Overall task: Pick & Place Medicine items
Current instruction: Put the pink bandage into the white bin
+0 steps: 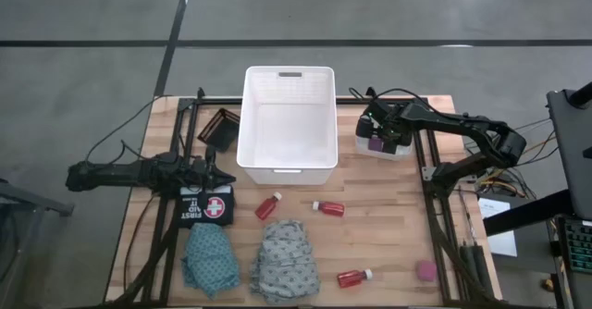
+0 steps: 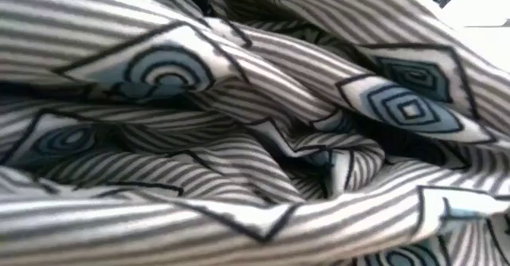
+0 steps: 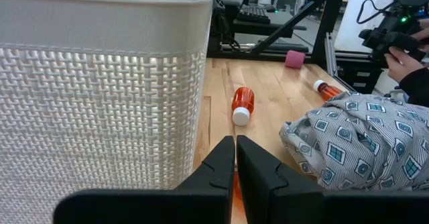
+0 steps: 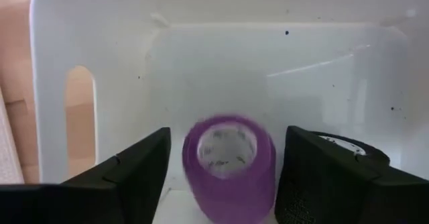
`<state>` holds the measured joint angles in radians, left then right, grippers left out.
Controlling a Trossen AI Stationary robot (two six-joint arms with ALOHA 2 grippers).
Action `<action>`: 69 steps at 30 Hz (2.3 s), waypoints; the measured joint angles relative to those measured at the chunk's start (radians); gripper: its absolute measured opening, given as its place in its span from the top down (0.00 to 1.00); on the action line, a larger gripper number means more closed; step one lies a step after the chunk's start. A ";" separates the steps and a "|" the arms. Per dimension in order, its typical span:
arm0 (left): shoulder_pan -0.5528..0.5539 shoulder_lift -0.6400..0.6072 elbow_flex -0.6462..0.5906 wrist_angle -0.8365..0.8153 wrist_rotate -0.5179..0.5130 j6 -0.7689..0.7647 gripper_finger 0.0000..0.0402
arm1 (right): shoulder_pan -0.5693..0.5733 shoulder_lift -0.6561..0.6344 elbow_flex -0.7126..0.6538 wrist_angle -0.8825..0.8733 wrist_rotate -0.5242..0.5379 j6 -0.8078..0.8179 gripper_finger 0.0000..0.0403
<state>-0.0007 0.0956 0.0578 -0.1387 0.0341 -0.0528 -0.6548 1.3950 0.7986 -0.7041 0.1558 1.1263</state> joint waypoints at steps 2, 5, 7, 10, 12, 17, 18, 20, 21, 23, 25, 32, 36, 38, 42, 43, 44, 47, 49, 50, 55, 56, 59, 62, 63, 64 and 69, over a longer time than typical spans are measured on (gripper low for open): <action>0.000 0.000 0.000 0.000 0.000 0.000 0.95 | 0.000 0.000 0.000 0.000 0.000 0.000 0.26; 0.000 0.000 0.000 0.000 0.000 0.000 0.95 | 0.000 -0.001 0.000 0.001 0.000 -0.002 0.25; 0.000 0.000 0.000 0.000 0.000 0.000 0.95 | 0.000 -0.005 0.000 0.001 0.000 -0.005 0.25; 0.000 0.000 0.000 0.000 0.000 0.000 0.95 | 0.001 -0.033 0.000 0.002 0.000 -0.012 0.25; 0.000 0.000 0.000 0.000 0.000 0.000 0.95 | 0.004 -0.063 0.000 0.002 0.000 -0.022 0.25; 0.000 0.000 0.000 0.000 0.000 0.000 0.95 | 0.068 -0.151 0.000 0.002 -0.001 -0.045 0.25; 0.000 0.000 0.000 0.000 0.000 0.000 0.95 | 0.091 -0.169 0.000 0.001 0.000 -0.045 0.25; 0.000 0.000 0.000 0.000 0.000 0.000 0.95 | 0.141 -0.204 0.000 0.000 0.000 -0.046 0.25; 0.000 0.000 0.000 0.000 0.000 0.000 0.95 | 0.168 -0.224 0.000 0.000 0.000 -0.045 0.25; 0.000 0.000 0.000 0.000 0.000 0.000 0.95 | 0.223 -0.259 0.000 -0.006 0.003 -0.024 0.25; 0.000 0.000 0.000 0.000 0.000 0.000 0.95 | 0.284 -0.290 0.002 -0.035 0.025 0.024 0.25; 0.000 0.000 0.000 0.000 0.000 0.000 0.95 | 0.521 -0.295 0.068 -0.238 0.102 0.293 0.25; 0.000 0.000 0.000 0.000 0.000 0.000 0.95 | 0.636 -0.235 0.136 -0.347 0.098 0.413 0.25; 0.000 0.000 0.000 0.000 0.000 0.000 0.95 | 0.681 -0.198 0.178 -0.375 0.062 0.431 0.25; 0.000 0.000 0.000 0.000 0.000 0.000 0.95 | 0.757 -0.118 0.269 -0.459 0.005 0.493 0.25; 0.000 0.000 0.000 0.000 0.000 0.000 0.95 | 0.774 -0.095 0.294 -0.498 0.002 0.523 0.25; 0.000 0.000 0.000 0.000 0.000 0.000 0.95 | 0.790 -0.074 0.319 -0.541 0.000 0.555 0.25; 0.000 0.000 0.000 0.000 0.000 0.000 0.95 | 0.837 -0.008 0.387 -0.645 -0.026 0.663 0.25; 0.000 0.000 0.000 0.000 0.000 0.000 0.95 | 0.868 0.033 0.430 -0.682 -0.066 0.719 0.25; 0.000 0.000 0.000 0.000 0.000 0.000 0.95 | 0.883 0.053 0.449 -0.692 -0.084 0.739 0.25; 0.000 0.000 0.000 0.000 0.000 0.000 0.95 | 0.962 0.145 0.535 -0.759 -0.159 0.842 0.25; 0.000 0.000 0.000 0.000 0.000 0.000 0.95 | 0.979 0.161 0.549 -0.771 -0.177 0.870 0.25; 0.000 0.000 0.000 0.000 0.000 0.000 0.95 | 1.030 0.208 0.580 -0.788 -0.231 0.957 0.25; 0.000 0.000 0.000 0.000 0.000 0.000 0.95 | 1.083 0.242 0.596 -0.788 -0.275 1.047 0.25; 0.000 0.000 0.000 0.000 0.000 0.000 0.95 | 1.100 0.253 0.603 -0.787 -0.287 1.069 0.25; 0.000 0.000 0.000 0.000 0.000 0.000 0.95 | 1.117 0.263 0.608 -0.781 -0.293 1.082 0.25; 0.000 0.000 0.000 0.000 0.000 0.000 0.95 | 1.202 0.322 0.655 -0.785 -0.301 1.164 0.25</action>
<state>-0.0008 0.0956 0.0578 -0.1388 0.0338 -0.0528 0.5468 1.7168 1.4535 -1.4890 -0.1452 2.2906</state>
